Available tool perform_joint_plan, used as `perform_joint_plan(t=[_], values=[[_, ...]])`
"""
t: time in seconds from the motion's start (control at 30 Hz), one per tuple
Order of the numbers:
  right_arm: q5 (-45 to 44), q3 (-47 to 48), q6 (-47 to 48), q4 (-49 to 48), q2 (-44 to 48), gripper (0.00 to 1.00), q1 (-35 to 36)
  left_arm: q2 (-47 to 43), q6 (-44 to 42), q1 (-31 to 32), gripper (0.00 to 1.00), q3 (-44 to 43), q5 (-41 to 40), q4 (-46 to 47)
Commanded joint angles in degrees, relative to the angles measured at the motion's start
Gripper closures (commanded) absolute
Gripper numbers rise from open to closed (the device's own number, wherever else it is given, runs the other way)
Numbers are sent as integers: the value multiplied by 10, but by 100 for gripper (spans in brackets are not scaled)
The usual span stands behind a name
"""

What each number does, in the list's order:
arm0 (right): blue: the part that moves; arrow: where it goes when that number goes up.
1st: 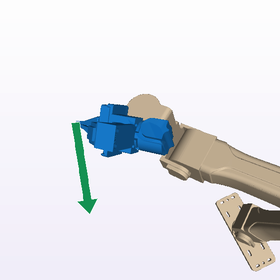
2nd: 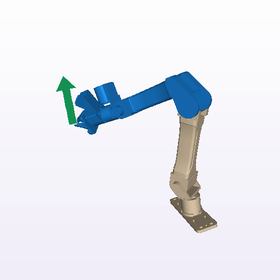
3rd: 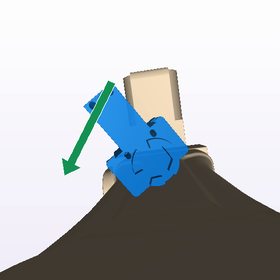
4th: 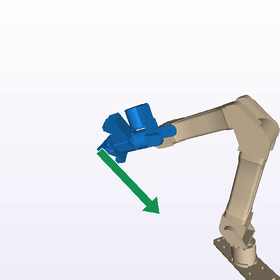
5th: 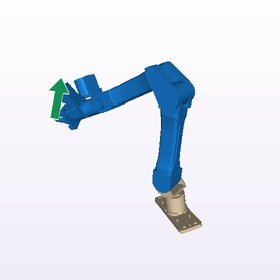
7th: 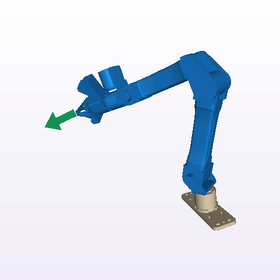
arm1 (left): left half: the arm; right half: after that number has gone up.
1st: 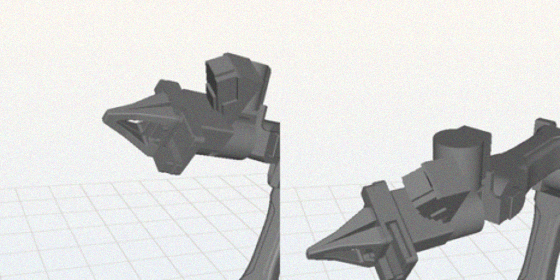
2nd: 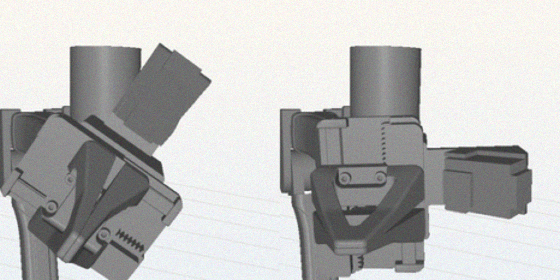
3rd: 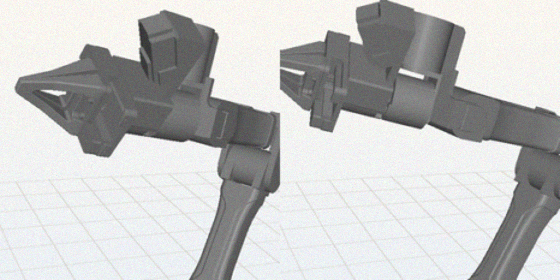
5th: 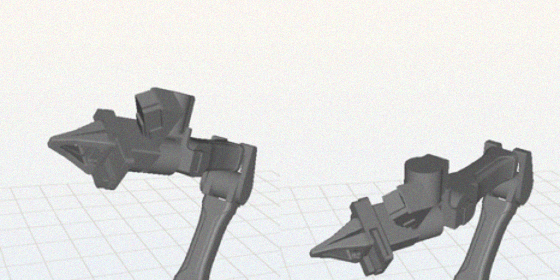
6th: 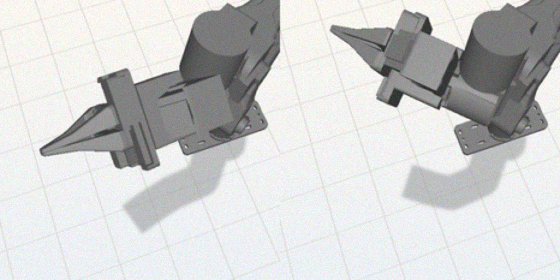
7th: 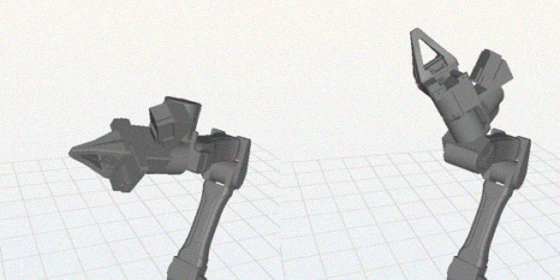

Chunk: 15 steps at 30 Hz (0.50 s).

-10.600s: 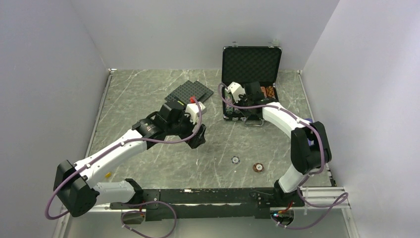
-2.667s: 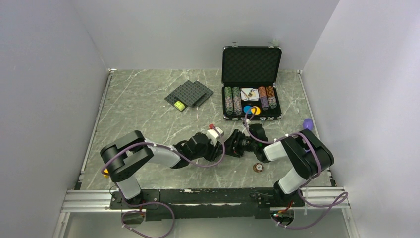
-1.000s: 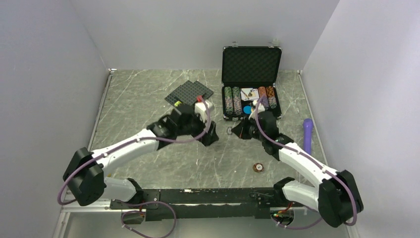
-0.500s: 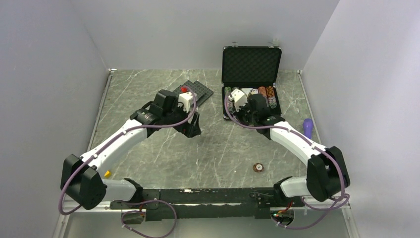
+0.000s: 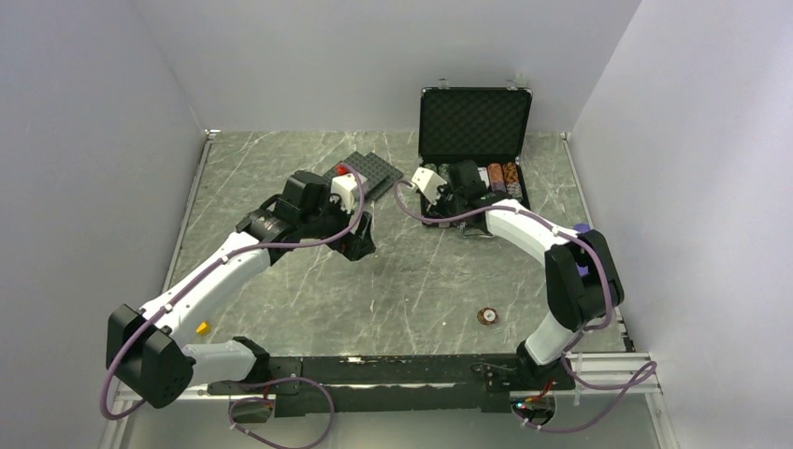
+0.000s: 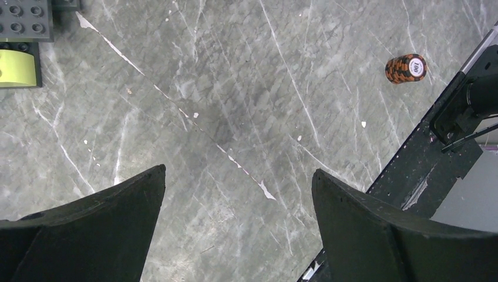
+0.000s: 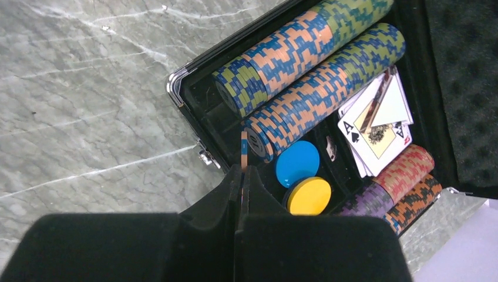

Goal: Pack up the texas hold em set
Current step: Place the poker chip in the chip case.

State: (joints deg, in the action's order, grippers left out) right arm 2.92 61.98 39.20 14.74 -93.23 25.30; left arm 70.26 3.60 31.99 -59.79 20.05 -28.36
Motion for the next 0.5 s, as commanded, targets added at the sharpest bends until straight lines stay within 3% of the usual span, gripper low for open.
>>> perform_joint_plan(t=[0.0,0.47], values=[[-8,49,45,36,-30,100,-3,-19,-12,-1,2,-1,-6,5],[-47,52,69,-5,-72,96,-13,-23,-14,-1,2,0,-8,5]])
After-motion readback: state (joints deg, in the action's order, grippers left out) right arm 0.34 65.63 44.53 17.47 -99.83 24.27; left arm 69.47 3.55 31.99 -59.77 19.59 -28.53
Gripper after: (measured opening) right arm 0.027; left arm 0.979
